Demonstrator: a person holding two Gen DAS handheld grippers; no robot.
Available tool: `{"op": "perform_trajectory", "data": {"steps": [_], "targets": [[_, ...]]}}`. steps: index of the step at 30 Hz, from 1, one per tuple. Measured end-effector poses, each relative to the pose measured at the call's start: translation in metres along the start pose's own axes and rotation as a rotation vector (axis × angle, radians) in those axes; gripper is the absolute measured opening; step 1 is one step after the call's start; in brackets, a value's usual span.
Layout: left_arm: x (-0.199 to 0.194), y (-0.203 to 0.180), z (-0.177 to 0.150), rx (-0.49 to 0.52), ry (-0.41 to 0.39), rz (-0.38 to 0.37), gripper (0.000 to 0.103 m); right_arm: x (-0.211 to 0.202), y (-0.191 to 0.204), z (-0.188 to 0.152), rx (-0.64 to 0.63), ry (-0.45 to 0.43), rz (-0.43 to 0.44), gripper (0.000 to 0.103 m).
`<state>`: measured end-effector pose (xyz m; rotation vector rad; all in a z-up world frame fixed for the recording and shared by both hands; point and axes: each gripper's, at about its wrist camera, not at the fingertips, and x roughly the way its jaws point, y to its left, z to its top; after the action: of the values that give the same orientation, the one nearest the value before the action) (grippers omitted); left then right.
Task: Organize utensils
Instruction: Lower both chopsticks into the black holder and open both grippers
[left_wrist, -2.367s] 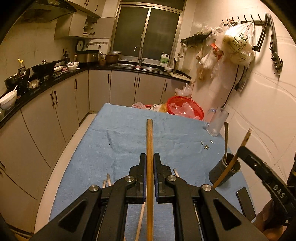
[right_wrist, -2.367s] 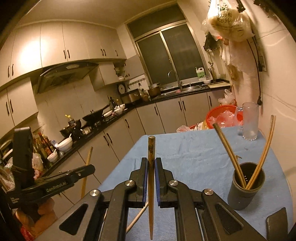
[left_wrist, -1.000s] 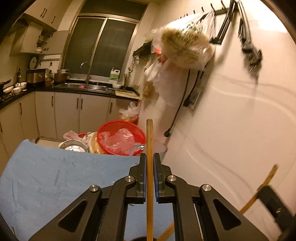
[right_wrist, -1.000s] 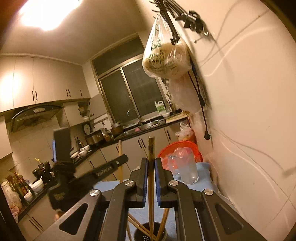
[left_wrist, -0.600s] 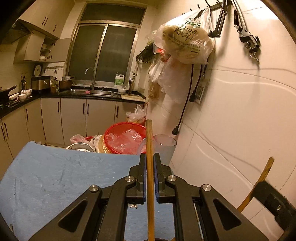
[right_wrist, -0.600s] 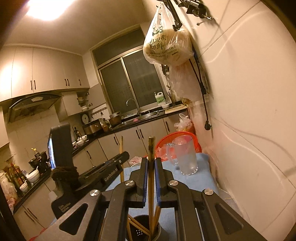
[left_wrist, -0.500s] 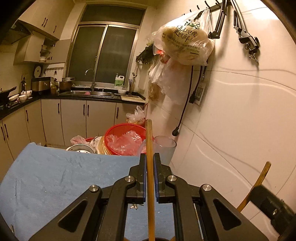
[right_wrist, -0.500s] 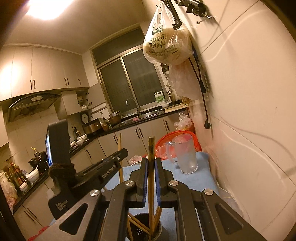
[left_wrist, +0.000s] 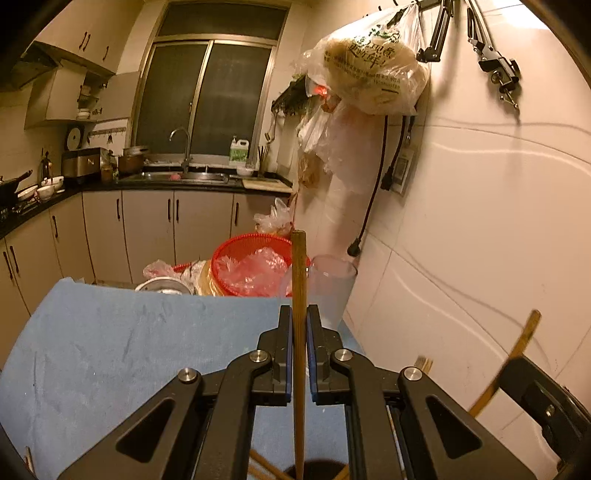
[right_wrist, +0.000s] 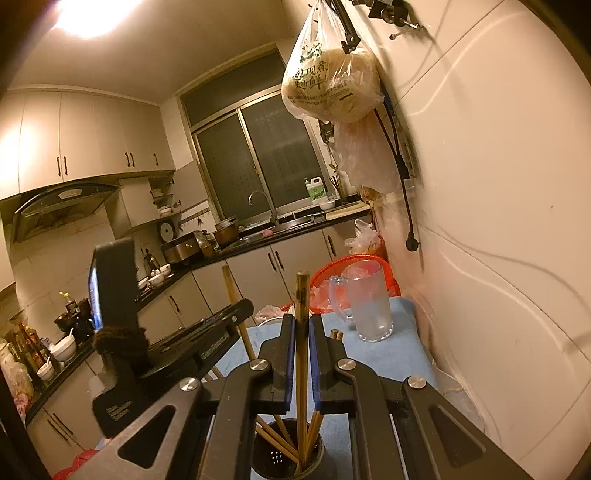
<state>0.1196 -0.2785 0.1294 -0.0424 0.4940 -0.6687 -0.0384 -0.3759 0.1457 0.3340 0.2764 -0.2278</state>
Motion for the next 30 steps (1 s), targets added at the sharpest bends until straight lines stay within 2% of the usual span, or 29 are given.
{"op": "perform_trajectory", "data": {"steps": [13,17,20,30], "targets": [[-0.024,0.010,-0.019,0.015,0.073,0.005,0.009,0.006,-0.015,-0.013,0.073,0.083,-0.011,0.010],[-0.036,0.010,-0.017,0.025,0.063,0.004,0.010,-0.007,-0.014,-0.008,0.085,0.064,-0.015,0.011],[-0.049,0.010,-0.018,0.032,0.049,0.000,0.016,-0.022,-0.012,-0.006,0.096,0.041,-0.018,0.011],[-0.093,0.021,-0.028,0.048,0.017,0.036,0.023,-0.067,-0.004,-0.013,0.141,-0.003,-0.014,0.014]]}}
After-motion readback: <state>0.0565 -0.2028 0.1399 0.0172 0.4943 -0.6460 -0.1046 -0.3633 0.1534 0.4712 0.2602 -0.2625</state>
